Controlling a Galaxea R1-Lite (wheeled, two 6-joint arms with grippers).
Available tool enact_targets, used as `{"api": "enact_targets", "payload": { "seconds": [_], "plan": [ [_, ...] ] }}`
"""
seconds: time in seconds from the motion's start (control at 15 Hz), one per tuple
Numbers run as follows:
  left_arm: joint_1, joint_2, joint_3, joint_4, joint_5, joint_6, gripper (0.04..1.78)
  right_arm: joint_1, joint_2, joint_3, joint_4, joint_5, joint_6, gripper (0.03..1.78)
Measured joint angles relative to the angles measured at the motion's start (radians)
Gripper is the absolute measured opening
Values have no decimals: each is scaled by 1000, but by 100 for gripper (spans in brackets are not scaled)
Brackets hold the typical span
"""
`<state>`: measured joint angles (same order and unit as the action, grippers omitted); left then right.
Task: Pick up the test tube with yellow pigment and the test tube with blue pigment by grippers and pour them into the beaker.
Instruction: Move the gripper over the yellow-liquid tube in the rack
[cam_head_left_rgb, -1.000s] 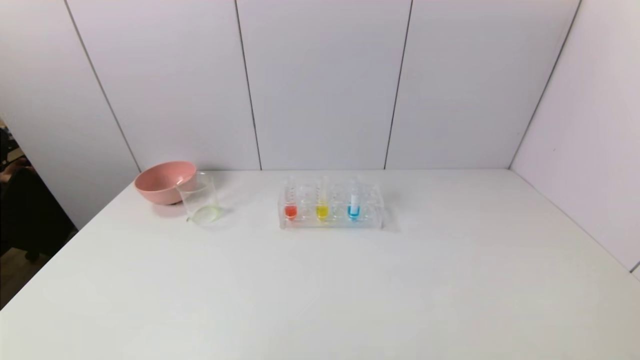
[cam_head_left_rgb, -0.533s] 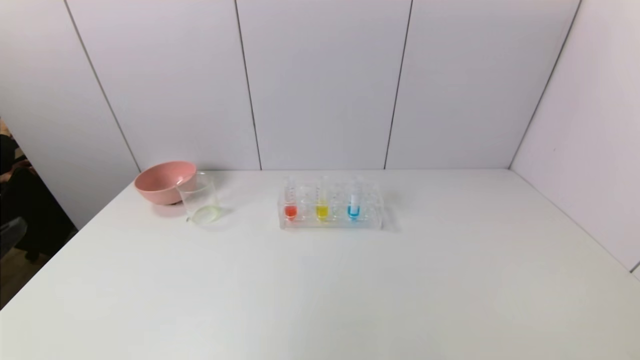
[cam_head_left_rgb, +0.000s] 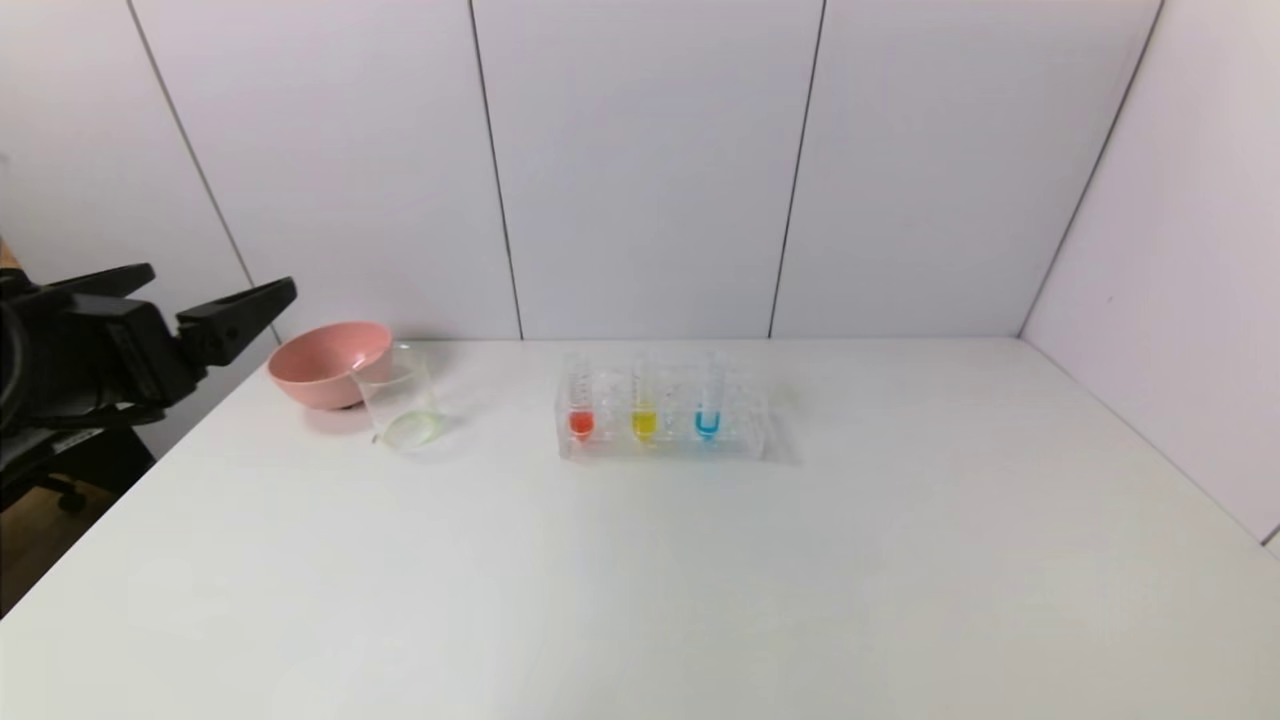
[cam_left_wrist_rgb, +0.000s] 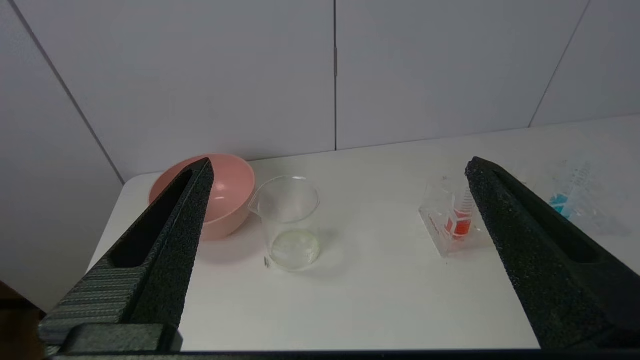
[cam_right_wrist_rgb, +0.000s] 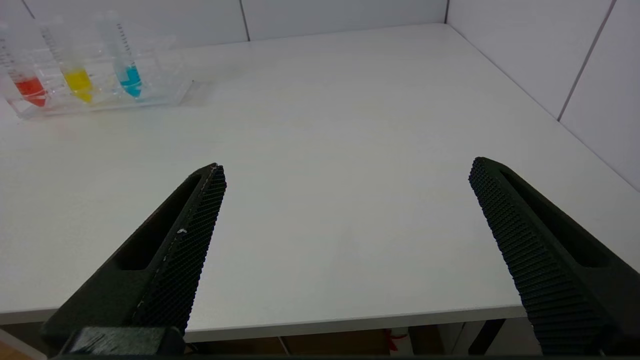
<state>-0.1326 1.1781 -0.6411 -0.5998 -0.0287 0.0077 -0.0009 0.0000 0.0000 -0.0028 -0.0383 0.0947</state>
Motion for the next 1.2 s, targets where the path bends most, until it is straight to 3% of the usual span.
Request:
{"api": "enact_targets", "payload": {
  "seconds": [0.27, 0.67, 1.2],
  "plan": [
    [-132, 198, 5, -227, 62, -17, 176, 1, 0, 0, 0, 0, 0, 177],
    [-309, 369, -7, -386, 187, -30, 176, 0, 0, 0, 0, 0, 0, 177],
    [-521, 587, -70, -581, 460, -24, 176, 1, 0, 0, 0, 0, 0, 177]
  ]
}}
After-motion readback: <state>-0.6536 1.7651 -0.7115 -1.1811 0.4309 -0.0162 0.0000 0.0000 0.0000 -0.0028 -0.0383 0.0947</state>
